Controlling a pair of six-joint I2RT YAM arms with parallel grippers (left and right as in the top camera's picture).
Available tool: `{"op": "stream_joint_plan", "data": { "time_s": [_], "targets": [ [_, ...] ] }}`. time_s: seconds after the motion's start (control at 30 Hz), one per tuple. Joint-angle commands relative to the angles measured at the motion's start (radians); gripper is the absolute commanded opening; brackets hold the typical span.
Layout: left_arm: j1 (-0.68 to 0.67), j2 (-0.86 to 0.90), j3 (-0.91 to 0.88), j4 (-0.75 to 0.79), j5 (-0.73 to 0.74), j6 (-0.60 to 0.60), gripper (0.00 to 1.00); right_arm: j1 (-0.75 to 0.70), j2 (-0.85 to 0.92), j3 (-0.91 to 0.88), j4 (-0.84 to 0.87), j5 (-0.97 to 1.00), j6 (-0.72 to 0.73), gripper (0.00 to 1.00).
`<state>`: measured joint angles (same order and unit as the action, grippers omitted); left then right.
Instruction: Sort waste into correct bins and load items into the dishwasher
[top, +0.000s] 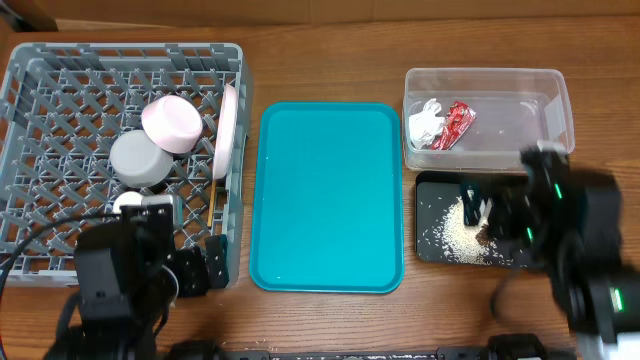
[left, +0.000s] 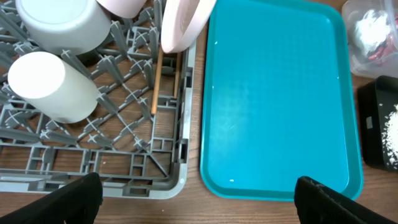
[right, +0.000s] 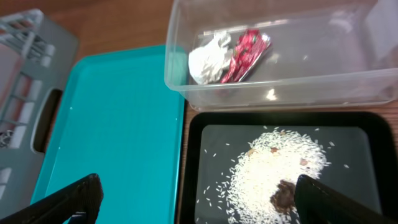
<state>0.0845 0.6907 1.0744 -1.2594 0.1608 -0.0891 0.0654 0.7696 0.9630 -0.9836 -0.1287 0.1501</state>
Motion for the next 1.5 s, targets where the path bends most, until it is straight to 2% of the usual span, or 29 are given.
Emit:
{"op": "stream_joint_plan", "data": {
  "time_s": [0.0,0.13,0.77,0.87,1.0,1.03,1.2,1.23,1.47],
  "targets": [
    [-0.006,-0.018,-0.027,0.023,0.026,-0.038,1.00,-0.005,-0.142,-0.042,-0.023,0.053,0.007,1.00],
    [-0.006,-0.017,-0.027,0.077,0.031,-0.072,1.00,-0.005,-0.217,-0.041,-0.074,0.046,0.007,1.00],
    [-0.006,-0.017,-0.027,0.077,0.031,-0.072,1.00,-0.005,-0.217,-0.041,-0.116,0.074,0.000,1.00],
    [-0.006,-0.017,-0.027,0.078,0.031,-0.072,1.00,-0.005,-0.237,-0.056,-0.068,0.072,-0.001,1.00],
    [-0.006,-0.017,-0.027,0.074,0.031,-0.072,1.00,-0.029,-0.326,-0.162,0.098,0.076,-0.025,1.00],
    [-0.006,-0.017,-0.027,0.066,0.031,-0.072,1.00,-0.036,-0.409,-0.266,0.198,0.074,-0.023,1.00],
    [-0.006,-0.017,-0.027,0.056,0.031,-0.072,1.00,-0.035,-0.614,-0.539,0.470,0.030,-0.023,1.00],
    [-0.006,-0.017,-0.027,0.056,0.031,-0.072,1.00,-0.033,-0.676,-0.629,0.582,0.030,-0.023,1.00],
    [-0.006,-0.017,-0.027,0.056,0.031,-0.072,1.00,-0.033,-0.767,-0.851,0.962,0.031,-0.024,1.00]
  ]
}}
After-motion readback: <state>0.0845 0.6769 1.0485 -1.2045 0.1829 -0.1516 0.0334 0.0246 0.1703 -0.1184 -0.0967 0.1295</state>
